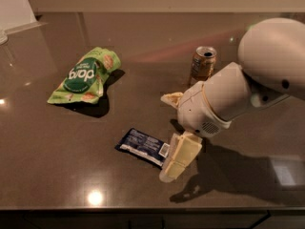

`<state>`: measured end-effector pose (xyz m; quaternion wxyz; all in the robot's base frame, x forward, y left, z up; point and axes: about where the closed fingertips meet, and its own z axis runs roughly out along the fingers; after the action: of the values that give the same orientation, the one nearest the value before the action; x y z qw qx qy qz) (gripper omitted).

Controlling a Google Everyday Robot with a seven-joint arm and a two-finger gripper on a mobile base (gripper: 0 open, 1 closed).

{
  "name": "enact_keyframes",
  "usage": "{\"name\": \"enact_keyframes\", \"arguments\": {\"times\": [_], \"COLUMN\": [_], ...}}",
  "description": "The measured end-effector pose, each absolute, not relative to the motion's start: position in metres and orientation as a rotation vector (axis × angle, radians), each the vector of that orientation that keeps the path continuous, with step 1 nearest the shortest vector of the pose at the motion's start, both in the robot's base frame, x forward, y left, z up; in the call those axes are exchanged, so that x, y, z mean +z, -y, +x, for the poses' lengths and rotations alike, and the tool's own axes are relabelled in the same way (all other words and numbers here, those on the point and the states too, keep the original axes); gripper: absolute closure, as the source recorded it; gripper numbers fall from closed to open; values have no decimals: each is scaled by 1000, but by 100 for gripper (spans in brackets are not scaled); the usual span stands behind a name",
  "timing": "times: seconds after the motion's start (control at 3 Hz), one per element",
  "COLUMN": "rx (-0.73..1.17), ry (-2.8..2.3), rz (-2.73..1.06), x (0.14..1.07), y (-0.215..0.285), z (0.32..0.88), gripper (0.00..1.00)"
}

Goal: Pick rxbar blueberry

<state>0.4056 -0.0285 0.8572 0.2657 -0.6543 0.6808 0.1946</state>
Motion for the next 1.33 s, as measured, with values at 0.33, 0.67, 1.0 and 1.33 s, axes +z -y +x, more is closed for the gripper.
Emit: {"name": "enact_keyframes", "arguments": {"times": [0.33,0.67,1.0,1.33], "rx": [550,563,575,584], "ry": [-1843,-1841,-1860,-1875], "rz": [-1767,-1760,-1749,-1740], "x": [844,836,828,824], "y": [17,11,10,11], "z": [404,405,406,407], "gripper": [0,0,0,18]}}
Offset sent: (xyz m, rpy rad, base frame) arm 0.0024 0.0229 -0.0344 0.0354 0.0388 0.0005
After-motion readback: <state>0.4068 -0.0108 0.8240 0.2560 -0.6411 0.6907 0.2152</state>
